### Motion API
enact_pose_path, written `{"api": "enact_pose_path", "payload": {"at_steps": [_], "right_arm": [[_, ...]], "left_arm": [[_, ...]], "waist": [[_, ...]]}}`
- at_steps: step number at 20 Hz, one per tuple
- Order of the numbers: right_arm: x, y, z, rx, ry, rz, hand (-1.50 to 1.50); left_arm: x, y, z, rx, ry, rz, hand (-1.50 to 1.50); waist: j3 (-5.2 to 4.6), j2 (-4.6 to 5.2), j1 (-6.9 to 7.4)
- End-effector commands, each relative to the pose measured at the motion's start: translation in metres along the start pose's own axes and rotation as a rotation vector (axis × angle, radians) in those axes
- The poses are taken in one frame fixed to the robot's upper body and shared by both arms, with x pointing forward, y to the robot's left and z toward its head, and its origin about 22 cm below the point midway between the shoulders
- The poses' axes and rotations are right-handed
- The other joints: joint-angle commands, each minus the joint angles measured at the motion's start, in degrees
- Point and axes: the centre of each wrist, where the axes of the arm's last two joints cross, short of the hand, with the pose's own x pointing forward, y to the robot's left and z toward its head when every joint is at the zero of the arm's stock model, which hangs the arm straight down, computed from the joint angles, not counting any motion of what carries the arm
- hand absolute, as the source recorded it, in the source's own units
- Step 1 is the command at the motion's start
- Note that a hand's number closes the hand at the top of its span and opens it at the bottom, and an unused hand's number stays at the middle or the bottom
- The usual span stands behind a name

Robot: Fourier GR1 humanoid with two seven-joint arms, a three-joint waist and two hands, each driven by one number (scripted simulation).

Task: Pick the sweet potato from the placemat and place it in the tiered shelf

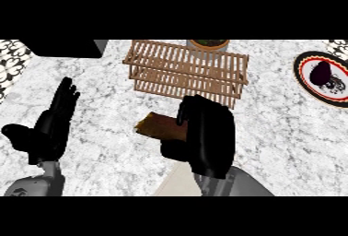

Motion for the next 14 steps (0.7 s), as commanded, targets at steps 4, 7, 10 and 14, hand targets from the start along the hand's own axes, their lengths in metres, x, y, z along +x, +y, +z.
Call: {"api": "enact_pose_path", "payload": {"at_steps": [4,7,10,14], "right_arm": [[0.041,-0.022,-0.007,-0.155,0.185,-0.004,1.5],[0.044,-0.026,-0.013,-0.184,0.194,-0.037,1.5],[0.056,-0.04,-0.034,-0.242,0.224,-0.042,1.5],[0.055,-0.03,-0.054,-0.266,0.275,-0.061,1.5]], "left_arm": [[-0.005,-0.001,0.0,0.019,0.003,0.002,0.0],[-0.005,0.002,0.002,0.014,-0.008,-0.015,0.0],[-0.002,0.0,0.002,0.011,-0.004,-0.004,0.0],[0.003,0.009,0.002,-0.008,-0.009,0.008,0.0]], "waist": [[-0.1,0.23,-0.27],[-0.01,0.28,-0.37],[0.04,0.44,-0.28],[0.1,0.89,0.31]]}}
